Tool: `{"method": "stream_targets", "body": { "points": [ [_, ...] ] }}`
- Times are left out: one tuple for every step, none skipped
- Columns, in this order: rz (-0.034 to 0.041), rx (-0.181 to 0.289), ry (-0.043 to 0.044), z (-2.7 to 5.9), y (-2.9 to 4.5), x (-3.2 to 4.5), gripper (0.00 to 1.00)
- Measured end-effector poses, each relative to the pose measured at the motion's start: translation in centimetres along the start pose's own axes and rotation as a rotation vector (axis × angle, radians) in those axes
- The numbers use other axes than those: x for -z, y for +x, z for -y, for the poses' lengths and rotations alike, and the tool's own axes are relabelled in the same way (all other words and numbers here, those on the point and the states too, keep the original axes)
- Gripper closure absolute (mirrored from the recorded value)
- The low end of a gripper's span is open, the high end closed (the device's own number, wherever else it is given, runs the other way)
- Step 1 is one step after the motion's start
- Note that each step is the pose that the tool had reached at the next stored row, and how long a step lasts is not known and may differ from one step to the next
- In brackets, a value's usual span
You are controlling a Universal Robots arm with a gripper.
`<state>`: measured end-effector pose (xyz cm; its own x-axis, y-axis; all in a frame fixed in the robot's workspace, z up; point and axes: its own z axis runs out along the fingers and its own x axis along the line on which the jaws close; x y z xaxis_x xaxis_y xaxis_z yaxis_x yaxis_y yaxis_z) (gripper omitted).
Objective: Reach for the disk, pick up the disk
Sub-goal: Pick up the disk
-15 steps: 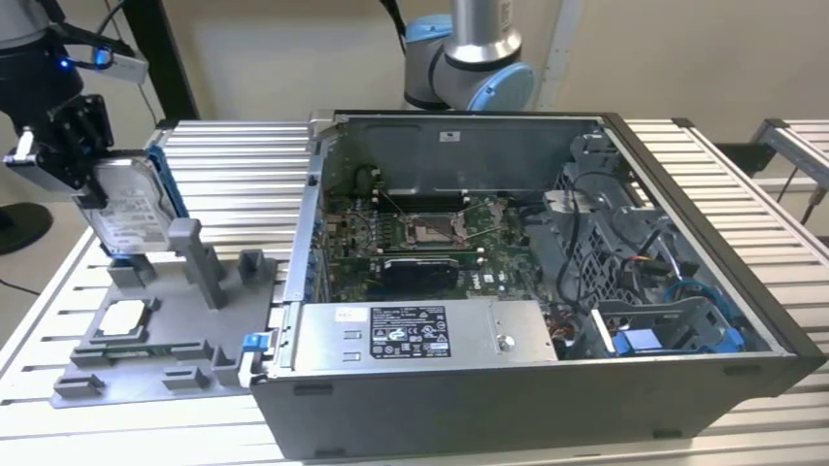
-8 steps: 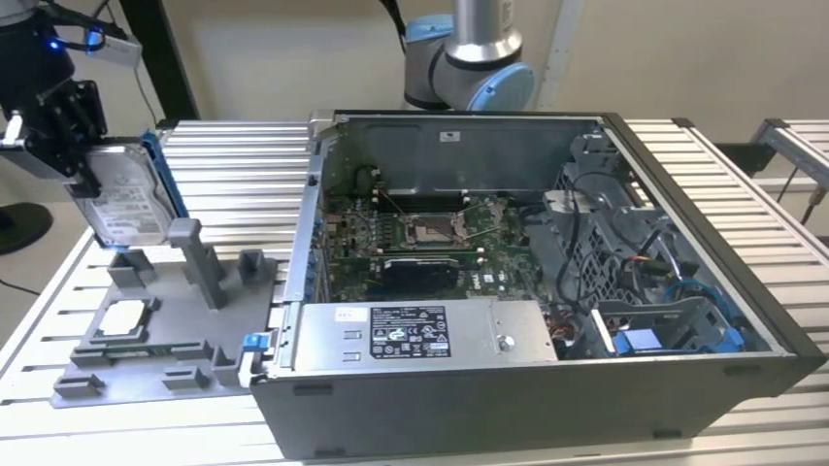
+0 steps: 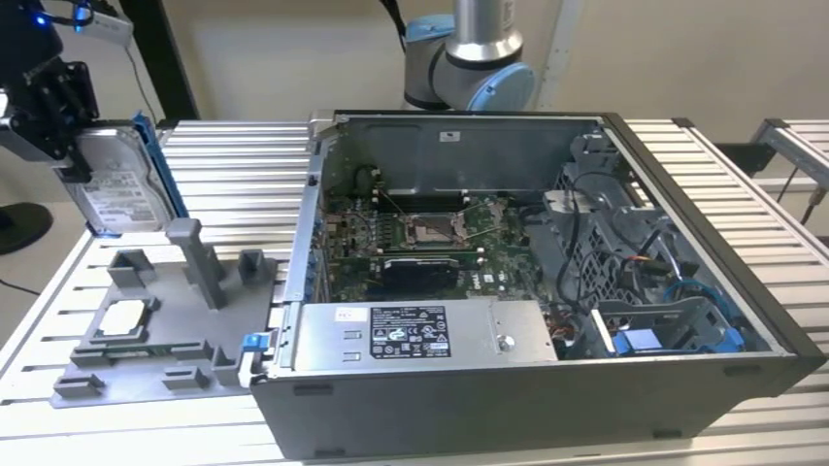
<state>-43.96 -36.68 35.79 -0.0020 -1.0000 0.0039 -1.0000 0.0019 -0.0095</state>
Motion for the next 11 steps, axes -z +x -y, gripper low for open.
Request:
{"method": "stream_targets", "body": {
  "points": [
    [-0.0001, 0.000, -0.0001, 0.00, 0.00, 0.25, 1.00],
    [0.0000, 0.000, -0.0001, 0.00, 0.00, 0.50, 1.00],
    [0.0000, 0.000, 0.0000, 0.01, 0.00, 0.73, 1.00],
    [0.0000, 0.000, 0.0001, 0.01, 0.00, 0.96, 1.00],
    [0.0000, 0.000, 0.0000, 0.01, 0.00, 1.20, 1.00],
    [0.0000, 0.000, 0.0000, 0.01, 0.00, 1.46, 1.00],
    [0.0000, 0.000, -0.0001, 0.01, 0.00, 1.70, 1.00],
    [0.0001, 0.000, 0.0001, 0.02, 0.01, 1.95, 1.00],
    [0.0000, 0.000, 0.0000, 0.02, 0.01, 2.20, 1.00],
    [0.0000, 0.000, 0.0000, 0.02, 0.01, 2.40, 1.00],
    [0.0000, 0.000, 0.0000, 0.02, 0.01, 2.61, 1.00]
  ]
}}
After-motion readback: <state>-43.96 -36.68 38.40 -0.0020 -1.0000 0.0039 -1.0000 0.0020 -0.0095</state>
